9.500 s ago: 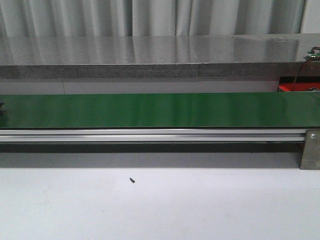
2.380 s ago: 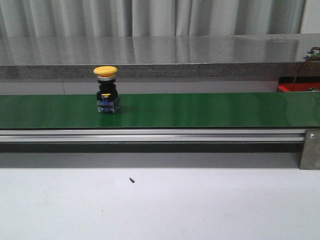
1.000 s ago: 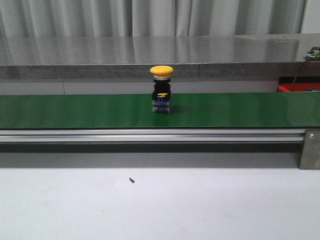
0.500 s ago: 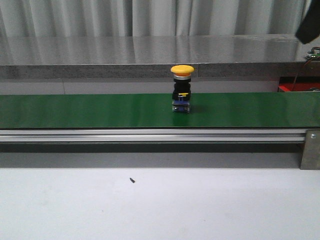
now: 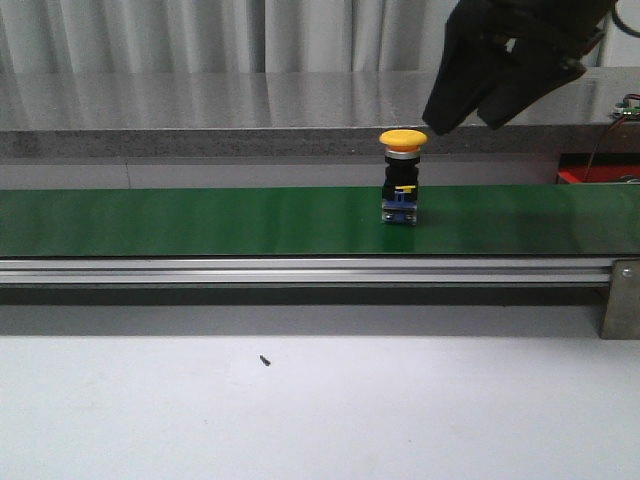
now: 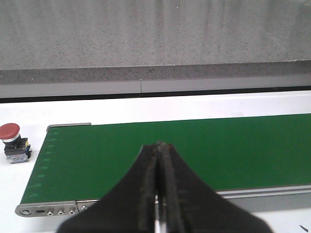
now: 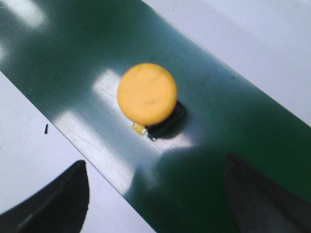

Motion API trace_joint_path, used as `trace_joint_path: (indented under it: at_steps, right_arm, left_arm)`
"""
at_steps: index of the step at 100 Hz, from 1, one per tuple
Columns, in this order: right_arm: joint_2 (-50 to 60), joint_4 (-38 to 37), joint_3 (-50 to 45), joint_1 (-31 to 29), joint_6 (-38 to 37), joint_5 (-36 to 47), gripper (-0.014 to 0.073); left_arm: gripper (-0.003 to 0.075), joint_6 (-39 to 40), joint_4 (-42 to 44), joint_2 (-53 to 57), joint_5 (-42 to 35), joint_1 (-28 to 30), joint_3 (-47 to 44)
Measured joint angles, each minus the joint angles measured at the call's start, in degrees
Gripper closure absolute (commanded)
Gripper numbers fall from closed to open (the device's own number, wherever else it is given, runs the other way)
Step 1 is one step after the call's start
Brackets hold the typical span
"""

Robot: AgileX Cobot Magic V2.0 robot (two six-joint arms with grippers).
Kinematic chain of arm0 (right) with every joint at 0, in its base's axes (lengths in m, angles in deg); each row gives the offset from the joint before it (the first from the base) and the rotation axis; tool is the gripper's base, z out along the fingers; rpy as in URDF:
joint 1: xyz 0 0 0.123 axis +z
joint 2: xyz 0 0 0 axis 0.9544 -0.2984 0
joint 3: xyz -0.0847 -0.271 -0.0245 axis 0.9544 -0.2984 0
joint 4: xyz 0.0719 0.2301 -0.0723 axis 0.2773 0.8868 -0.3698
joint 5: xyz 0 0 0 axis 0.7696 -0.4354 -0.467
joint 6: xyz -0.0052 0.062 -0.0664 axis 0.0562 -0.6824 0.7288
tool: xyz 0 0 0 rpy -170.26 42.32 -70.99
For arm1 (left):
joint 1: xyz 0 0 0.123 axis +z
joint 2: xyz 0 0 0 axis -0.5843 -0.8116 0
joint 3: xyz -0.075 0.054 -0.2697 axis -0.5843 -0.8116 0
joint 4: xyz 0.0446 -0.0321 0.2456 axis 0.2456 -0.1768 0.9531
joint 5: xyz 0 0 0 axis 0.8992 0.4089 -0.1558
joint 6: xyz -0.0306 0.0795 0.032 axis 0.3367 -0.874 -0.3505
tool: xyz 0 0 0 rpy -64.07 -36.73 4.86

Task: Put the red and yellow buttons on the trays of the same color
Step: 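Move the right gripper down toward the second yellow button on the belt, then grasp the second yellow button with the right gripper and lift it, then lower the yellow button into the yellow tray and open the right gripper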

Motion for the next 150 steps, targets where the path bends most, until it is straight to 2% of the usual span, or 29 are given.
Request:
trace_joint_path:
  at_steps: [33,38,43,55,60,65,88,106,119,135,150]
  right_arm:
    - [-6.9,0.0,4.5,0.7,0.0,2.0,0.0036]
    - [-7.5,0.0,4.6,0.7,0.0,2.4,0.0083]
    - [-7.9,-0.1,4.6,0.7,0.0,2.5,0.017]
    - [-8.5,-1.7,4.6,0.7,-0.6,2.5,0.0467]
    - [-8.5,-2.4,4.6,0.7,-1.0,2.5,0.0543]
    - [-8.5,-2.8,4.6,0.7,-1.1,2.4,0.0574]
    - [-6.9,-3.4,5.0,-1.2,-3.0,-2.1,0.0573]
    - [-1.7,-3.5,4.8,-8.9,-5.6,-7.8,0.0573]
    - [4.5,-3.7,1.9,-17.6,-5.9,-8.6,0.0573]
    - [11.2,-3.8,-6.2,-29.2,-5.9,-8.5,0.0573]
    - [12.9,-3.8,-15.2,-39.7,-6.1,-6.1,0.0573]
  left_arm:
    - [0.074,0.0,0.0,0.1,0.0,0.0,0.0]
    - [0.074,0.0,0.0,0.1,0.1,0.0,0.0]
    - [0.074,0.0,0.0,0.1,0.1,0.0,0.0]
    - [0.074,0.0,0.0,0.1,0.2,0.0,0.0]
    - [0.074,0.0,0.0,0.1,0.4,0.0,0.0]
    - [0.074,0.0,0.0,0.1,0.4,0.0,0.0]
    - [0.074,0.0,0.0,0.1,0.9,0.0,0.0]
    - [0.074,0.0,0.0,0.1,0.9,0.0,0.0]
    - [0.074,0.0,0.0,0.1,1.0,0.0,0.0]
    - [0.074,0.0,0.0,0.1,1.0,0.0,0.0]
    - [0.074,0.0,0.0,0.1,1.0,0.0,0.0]
